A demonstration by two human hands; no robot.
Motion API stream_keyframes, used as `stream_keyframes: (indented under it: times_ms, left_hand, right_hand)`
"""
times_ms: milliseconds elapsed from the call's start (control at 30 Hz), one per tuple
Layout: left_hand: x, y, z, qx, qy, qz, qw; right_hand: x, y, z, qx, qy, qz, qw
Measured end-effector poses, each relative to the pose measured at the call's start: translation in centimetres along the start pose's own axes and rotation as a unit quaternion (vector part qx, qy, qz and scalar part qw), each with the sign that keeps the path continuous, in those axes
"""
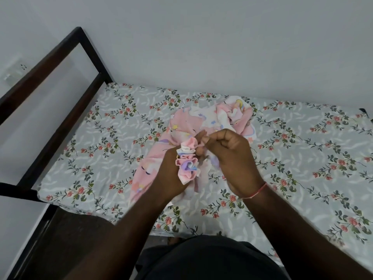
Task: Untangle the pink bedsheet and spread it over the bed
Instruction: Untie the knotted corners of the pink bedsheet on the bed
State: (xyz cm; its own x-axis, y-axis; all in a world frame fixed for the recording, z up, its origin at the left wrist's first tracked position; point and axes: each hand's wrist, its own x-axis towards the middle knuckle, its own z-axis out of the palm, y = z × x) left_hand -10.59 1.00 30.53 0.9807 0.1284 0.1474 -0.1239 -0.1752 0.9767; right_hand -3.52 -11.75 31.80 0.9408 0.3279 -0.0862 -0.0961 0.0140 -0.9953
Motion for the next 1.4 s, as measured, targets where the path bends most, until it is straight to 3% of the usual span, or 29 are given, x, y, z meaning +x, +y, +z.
stream_keyframes:
  times_ms: [67,233,267,367,433,567,633,733,800,867,933,1067,1200,1333,1400]
  left_hand:
    - [-0.3,-0.1,0.2,-0.038,-0.069,0.000,0.997]
    - [0.7,-1.6,-1.3,0.037,-0.043,0.011,0.998]
    - [0.3,-1.2,-1.5,0.016,-0.032,0.025,0.999]
    - [0.7,-0.5,-1.1,0.132,0.049,0.111,0.984]
    - [0.8,0.0,-1.2,0.135,0.064,0.120,0.982]
    - [1.2,-0.5,-1.9,0.120,0.085,0.091,0.985]
    - [1.2,-1.1,-1.9,0.124,0.097,0.090,0.983]
    - [1.2,-1.5,-1.0,0.118,0.082,0.084,0.986]
    - [1.2,-1.3,-0.2,0.124,0.058,0.077,0.988]
    - [1.2,-0.6,0.2,0.072,-0.002,0.052,0.996]
    - [1.4,-0.6,-0.2,0.031,-0.038,0.024,0.999]
    - [1.4,-1.9,-1.0,0.041,-0.048,-0.013,0.998]
    - [1.3,-2.1,-1.0,0.153,0.020,0.022,0.988]
    - [1.3,-1.3,-1.0,0.144,0.034,0.063,0.987]
    - [1.3,-1.7,-1.4,0.121,0.056,0.061,0.989]
  right_hand:
    - [-0.8,-0.4,0.7,0.024,-0.059,0.000,0.998]
    - [-1.3,-0.8,-0.1,0.005,-0.172,-0.019,0.985]
    - [-1.4,-0.7,-0.1,0.014,-0.173,-0.020,0.985]
    - [-2.1,0.2,0.7,0.037,-0.111,-0.038,0.992]
    - [-2.1,0.9,1.1,0.009,-0.086,-0.040,0.995]
    - [-0.2,1.2,-0.9,-0.183,-0.156,-0.032,0.970]
    - [0.8,0.7,-1.8,-0.225,-0.080,-0.059,0.969]
    - [1.3,0.0,-0.6,-0.192,0.071,-0.082,0.975]
    - [1.2,-0.2,0.6,-0.162,0.097,-0.083,0.979]
    - [0.7,-0.6,1.2,-0.125,0.063,-0.075,0.987]
    - [0.3,-0.8,1.0,-0.126,-0.018,-0.080,0.989]
    - [0.2,-0.8,-0.2,-0.226,-0.167,-0.110,0.953]
    - [0.0,-0.3,-0.7,-0.180,-0.166,-0.094,0.965]
    - [0.0,0.0,-2.0,-0.225,-0.187,-0.077,0.953]
    - [0.0,0.1,-2.5,-0.233,-0.143,-0.109,0.956]
